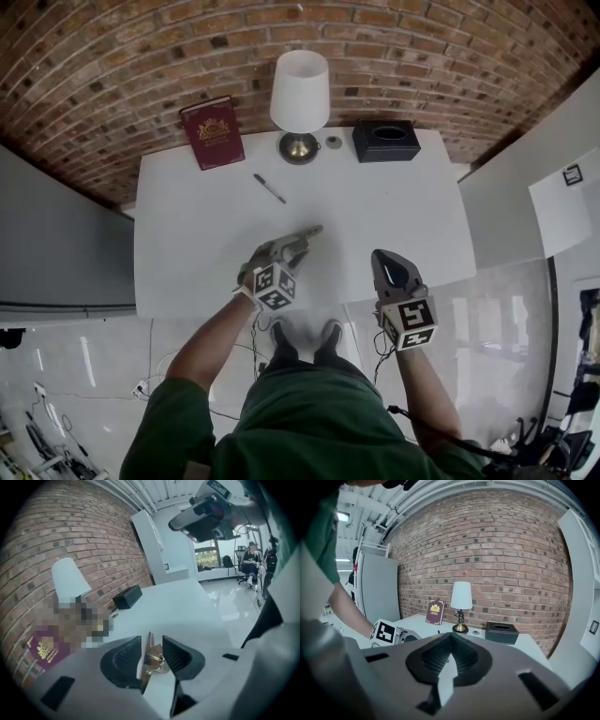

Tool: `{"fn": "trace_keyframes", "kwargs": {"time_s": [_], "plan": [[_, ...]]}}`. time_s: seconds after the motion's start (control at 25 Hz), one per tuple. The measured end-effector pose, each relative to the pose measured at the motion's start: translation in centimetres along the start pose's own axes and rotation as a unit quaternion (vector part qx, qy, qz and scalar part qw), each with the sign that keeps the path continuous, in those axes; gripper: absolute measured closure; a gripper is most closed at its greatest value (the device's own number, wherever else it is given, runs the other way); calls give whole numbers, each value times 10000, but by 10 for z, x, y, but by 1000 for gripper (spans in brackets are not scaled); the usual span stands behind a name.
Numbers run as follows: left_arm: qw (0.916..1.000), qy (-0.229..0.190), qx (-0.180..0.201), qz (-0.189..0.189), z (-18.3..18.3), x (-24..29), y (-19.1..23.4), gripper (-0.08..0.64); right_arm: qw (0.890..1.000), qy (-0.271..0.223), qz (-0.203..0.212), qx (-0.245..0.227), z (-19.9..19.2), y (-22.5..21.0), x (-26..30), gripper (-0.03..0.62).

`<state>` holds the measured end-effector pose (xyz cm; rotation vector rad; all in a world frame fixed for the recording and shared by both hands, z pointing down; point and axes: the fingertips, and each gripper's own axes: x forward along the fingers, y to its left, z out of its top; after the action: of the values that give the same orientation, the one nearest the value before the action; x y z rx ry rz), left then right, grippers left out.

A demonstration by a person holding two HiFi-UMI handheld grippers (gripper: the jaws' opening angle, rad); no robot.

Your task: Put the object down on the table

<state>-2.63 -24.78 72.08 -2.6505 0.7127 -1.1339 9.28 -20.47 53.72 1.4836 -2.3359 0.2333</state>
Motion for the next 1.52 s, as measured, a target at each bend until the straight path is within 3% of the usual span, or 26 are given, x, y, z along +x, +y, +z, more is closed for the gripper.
{"fn": "trace_keyframes", "kwargs": {"time_s": [0.16, 0.36, 0.56, 0.84, 1.2, 1.36, 1.52], "plan": [[9988, -336, -167, 328, 33, -33, 22, 428, 9993, -257, 213, -146, 22, 10, 9, 589], [9890, -841, -907, 807, 85, -78, 61, 468, 9963, -710, 301, -383, 57, 12, 15, 589], [9705, -1426, -1509, 1225, 134, -124, 88, 500, 9911, -1123, 330, -629, 96, 17, 15, 589], [9344, -1968, -2331, 1839, 176, -175, 120, 517, 9849, -1579, 312, -633, 139, 22, 14, 589], [9030, -2248, -2718, 2455, 197, -231, 159, 523, 9725, -2247, 368, -486, 194, 20, -4, 594], [8950, -2402, -2739, 2574, 201, -247, 170, 526, 9711, -2310, 303, -518, 204, 18, -5, 591], [8929, -2516, -2631, 2652, 208, -253, 174, 526, 9725, -2255, 237, -537, 208, 15, -6, 591]]}}
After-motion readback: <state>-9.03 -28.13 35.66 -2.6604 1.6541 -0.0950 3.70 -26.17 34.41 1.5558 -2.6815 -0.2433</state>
